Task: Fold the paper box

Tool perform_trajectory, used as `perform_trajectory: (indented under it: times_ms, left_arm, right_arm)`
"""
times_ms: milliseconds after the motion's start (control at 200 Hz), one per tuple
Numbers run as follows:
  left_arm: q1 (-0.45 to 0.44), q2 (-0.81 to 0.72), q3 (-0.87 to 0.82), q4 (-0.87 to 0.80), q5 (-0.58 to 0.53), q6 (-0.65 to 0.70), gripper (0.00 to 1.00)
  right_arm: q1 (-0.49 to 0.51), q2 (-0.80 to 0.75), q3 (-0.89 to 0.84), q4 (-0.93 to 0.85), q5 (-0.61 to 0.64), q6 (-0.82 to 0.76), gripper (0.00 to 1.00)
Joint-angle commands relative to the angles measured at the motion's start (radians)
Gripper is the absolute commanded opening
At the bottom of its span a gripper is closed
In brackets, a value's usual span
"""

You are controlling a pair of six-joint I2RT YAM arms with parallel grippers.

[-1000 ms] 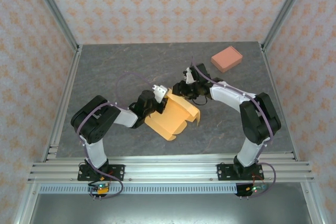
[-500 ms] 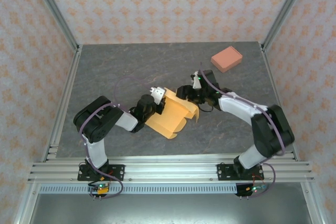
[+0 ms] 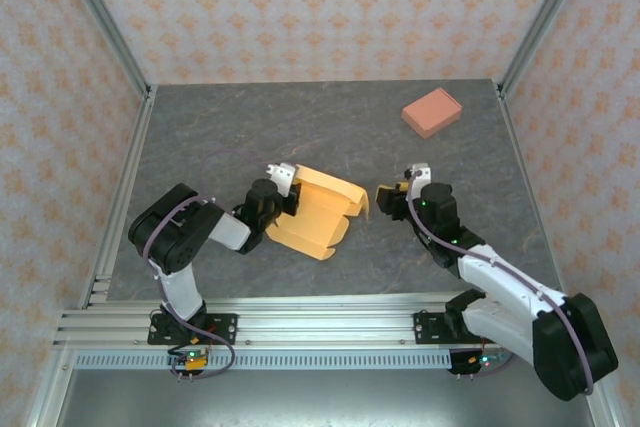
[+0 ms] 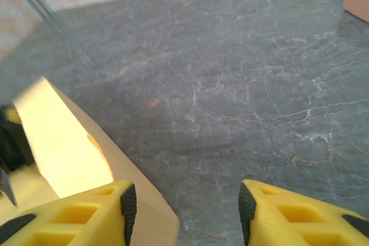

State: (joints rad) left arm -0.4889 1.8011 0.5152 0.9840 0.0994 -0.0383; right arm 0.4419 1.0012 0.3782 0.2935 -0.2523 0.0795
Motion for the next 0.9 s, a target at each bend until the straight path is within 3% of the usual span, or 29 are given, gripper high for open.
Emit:
perform_trajectory:
  times_ms: [0,85,420,741,896]
  left_arm:
    - [0.032,-0.025,-0.008,-0.008,0.069,-0.061,0.00]
    - [0.041,-0.024,0.003,-0.045,0.104,-0.064,0.00]
    - [0.040,-0.031,0.066,-0.152,0.190,-0.048,0.00]
    - [0.038,-0.079,0.066,-0.206,0.150,-0.102,0.00]
    - [0.019,-0.122,0.081,-0.278,0.104,-0.112,0.00]
  right_arm:
    - [0.001,0.073,-0.005,0.088,-0.122,-0.102,0.45]
    - [0.010,0.137,-0.015,0.186,-0.213,-0.093,0.44]
    - [0.087,0.320,0.096,0.297,-0.313,-0.192,0.35]
    - [0.175,0.446,0.154,0.407,-0.080,-0.219,0.30]
    - [0.185,0.502,0.198,0.435,-0.121,-0.232,0.42]
